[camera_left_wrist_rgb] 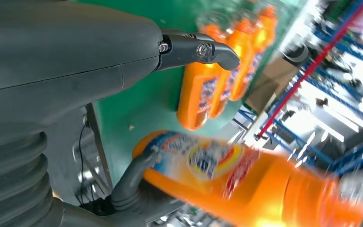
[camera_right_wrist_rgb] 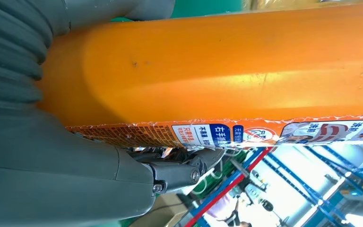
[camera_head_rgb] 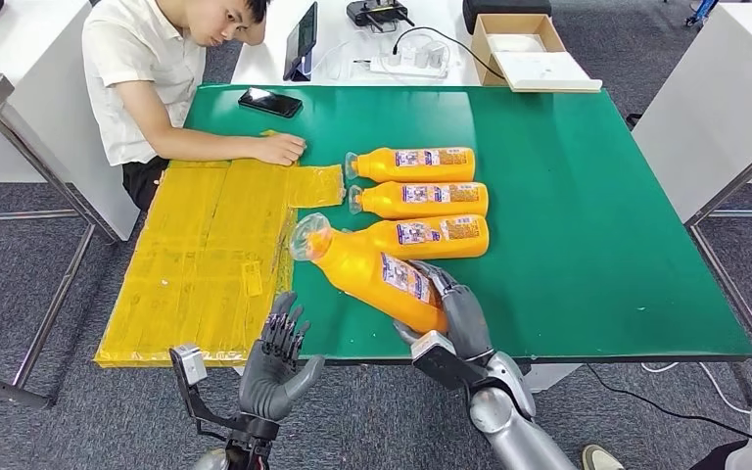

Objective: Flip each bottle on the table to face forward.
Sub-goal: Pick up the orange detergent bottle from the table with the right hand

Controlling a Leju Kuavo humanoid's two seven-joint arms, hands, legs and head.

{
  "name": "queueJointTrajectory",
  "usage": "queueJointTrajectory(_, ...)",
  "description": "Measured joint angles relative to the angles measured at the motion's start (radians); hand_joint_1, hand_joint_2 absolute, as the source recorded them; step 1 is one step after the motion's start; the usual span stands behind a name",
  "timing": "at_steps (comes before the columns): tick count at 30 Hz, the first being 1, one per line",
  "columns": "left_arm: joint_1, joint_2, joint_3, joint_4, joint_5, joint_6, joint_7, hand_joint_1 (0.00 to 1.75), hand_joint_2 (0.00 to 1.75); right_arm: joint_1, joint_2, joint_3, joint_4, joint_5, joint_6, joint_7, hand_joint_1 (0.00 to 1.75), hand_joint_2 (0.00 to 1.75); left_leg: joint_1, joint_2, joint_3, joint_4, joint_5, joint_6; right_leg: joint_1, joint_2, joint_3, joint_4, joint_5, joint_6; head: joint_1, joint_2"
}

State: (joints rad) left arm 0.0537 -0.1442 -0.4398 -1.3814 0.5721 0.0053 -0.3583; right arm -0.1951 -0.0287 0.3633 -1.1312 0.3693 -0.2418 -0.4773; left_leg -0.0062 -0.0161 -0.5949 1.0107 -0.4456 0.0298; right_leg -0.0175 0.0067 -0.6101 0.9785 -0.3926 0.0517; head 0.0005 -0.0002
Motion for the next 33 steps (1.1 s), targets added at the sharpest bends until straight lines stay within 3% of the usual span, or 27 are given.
queueJointTrajectory(12, -0.019, 0.01, -0.026, -0.014, -0.141, 0.061, -0.037, 0.0, 1.75, -0.011, 0.085, 0.146, 0.087, 0.043, 0.075, -0.048, 1.75, 1.75, 0.001, 0.0, -0.001, 0.0, 0.0, 0.0, 0.0, 0.0, -0.002, 0.0, 0.0, 0.0, 0.0, 0.0)
queueJointTrajectory(26, -0.02, 0.01, -0.025, -0.014, -0.143, 0.064, -0.037, 0.0, 1.75, -0.016, 0.094, 0.179, 0.12, 0.043, 0.083, -0.056, 1.75, 1.75, 0.0, 0.0, -0.001, 0.0, 0.0, 0.0, 0.0, 0.0, -0.002, 0.0, 0.0, 0.0, 0.0, 0.0)
queueJointTrajectory(32, -0.036, 0.002, -0.022, 0.01, -0.085, 0.001, -0.012, 0.0, 1.75, -0.016, 0.095, 0.223, 0.126, 0.037, 0.157, -0.152, 1.75, 1.75, 0.0, 0.0, -0.001, 0.0, 0.0, 0.0, 0.0, 0.0, -0.002, 0.0, 0.0, 0.0, 0.0, 0.0)
queueJointTrajectory(33, -0.038, -0.002, -0.02, 0.018, -0.072, -0.009, -0.012, 0.34, 1.75, -0.016, 0.095, 0.229, 0.128, 0.034, 0.157, -0.159, 1.75, 1.75, 0.0, 0.0, -0.001, 0.0, 0.0, 0.0, 0.0, 0.0, -0.002, 0.0, 0.0, 0.0, 0.0, 0.0)
